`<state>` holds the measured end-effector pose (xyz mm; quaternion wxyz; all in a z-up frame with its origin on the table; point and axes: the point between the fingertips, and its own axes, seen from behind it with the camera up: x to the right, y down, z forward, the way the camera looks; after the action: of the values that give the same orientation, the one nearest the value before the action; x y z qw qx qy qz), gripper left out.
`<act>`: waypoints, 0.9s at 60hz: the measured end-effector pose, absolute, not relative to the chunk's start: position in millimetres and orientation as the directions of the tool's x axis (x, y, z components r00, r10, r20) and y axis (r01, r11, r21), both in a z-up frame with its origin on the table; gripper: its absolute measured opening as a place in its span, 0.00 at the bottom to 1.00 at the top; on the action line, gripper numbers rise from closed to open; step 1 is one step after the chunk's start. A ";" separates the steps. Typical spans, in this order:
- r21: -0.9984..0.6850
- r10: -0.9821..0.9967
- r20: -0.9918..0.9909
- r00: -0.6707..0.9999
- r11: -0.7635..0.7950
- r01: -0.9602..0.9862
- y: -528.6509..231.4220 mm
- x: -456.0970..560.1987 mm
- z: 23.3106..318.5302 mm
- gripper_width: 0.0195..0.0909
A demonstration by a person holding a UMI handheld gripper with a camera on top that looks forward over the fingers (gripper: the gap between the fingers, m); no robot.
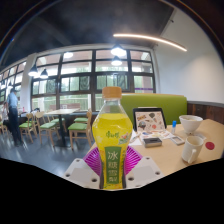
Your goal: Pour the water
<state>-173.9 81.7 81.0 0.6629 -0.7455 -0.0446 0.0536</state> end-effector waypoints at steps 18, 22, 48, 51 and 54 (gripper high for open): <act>-0.902 0.153 -0.426 0.892 -0.143 -0.406 97.1 -140.6 114.5 0.07; -0.784 0.187 -0.621 0.761 -0.158 -0.601 103.8 -118.3 125.2 0.07; 0.351 0.148 -0.903 -0.405 -0.294 -0.889 112.3 -33.2 162.0 0.07; 0.385 0.150 -0.886 -0.438 -0.285 -0.877 109.2 -28.4 163.4 0.07; 0.425 0.150 -0.865 -0.479 -0.287 -0.858 106.8 -26.3 164.6 0.07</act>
<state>-26.3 106.8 164.6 0.3536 -0.3682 0.4812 0.7126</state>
